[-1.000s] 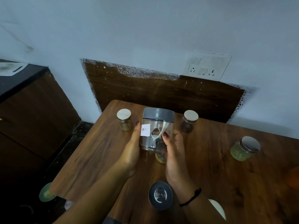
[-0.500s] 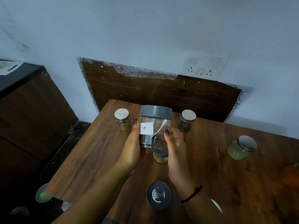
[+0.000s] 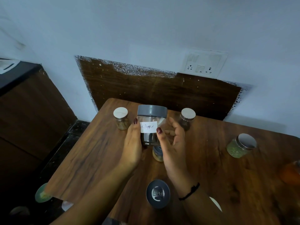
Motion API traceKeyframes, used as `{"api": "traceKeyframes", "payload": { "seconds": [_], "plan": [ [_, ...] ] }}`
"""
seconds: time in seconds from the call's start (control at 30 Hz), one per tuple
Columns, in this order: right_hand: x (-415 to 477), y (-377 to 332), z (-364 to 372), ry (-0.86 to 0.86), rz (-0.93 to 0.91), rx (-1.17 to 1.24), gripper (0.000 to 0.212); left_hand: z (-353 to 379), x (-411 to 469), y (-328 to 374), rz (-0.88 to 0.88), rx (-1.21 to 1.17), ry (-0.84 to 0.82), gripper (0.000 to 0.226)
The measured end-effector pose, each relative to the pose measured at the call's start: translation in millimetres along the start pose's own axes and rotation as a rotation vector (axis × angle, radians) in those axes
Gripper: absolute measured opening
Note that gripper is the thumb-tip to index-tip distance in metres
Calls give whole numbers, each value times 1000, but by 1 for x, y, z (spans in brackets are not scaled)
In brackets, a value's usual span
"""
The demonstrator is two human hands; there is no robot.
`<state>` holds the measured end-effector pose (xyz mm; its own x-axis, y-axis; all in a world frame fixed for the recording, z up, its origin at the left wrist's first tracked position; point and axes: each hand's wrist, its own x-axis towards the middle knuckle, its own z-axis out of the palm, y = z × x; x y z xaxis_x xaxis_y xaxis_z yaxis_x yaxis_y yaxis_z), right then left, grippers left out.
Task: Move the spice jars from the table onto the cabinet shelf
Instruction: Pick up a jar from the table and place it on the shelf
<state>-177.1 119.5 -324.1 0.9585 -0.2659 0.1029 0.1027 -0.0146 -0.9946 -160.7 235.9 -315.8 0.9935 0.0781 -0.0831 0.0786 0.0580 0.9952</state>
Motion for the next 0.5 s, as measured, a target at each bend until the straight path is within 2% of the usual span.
{"api": "traceKeyframes", "payload": {
  "seconds": [0.1,0.17,0.27,0.5],
  "plan": [
    [-1,0,3,-13,10,58,84,1,-2,1,20,65,12,23],
    [0,-1,4,-15,9,94,81,4,-5,5,45,102,6,21],
    [2,-2,2,-9,-11,134,74,8,-7,12,46,44,-26,22],
    [4,-3,-5,6,-10,169,82,9,-7,19,53,-6,-86,25]
  ]
}}
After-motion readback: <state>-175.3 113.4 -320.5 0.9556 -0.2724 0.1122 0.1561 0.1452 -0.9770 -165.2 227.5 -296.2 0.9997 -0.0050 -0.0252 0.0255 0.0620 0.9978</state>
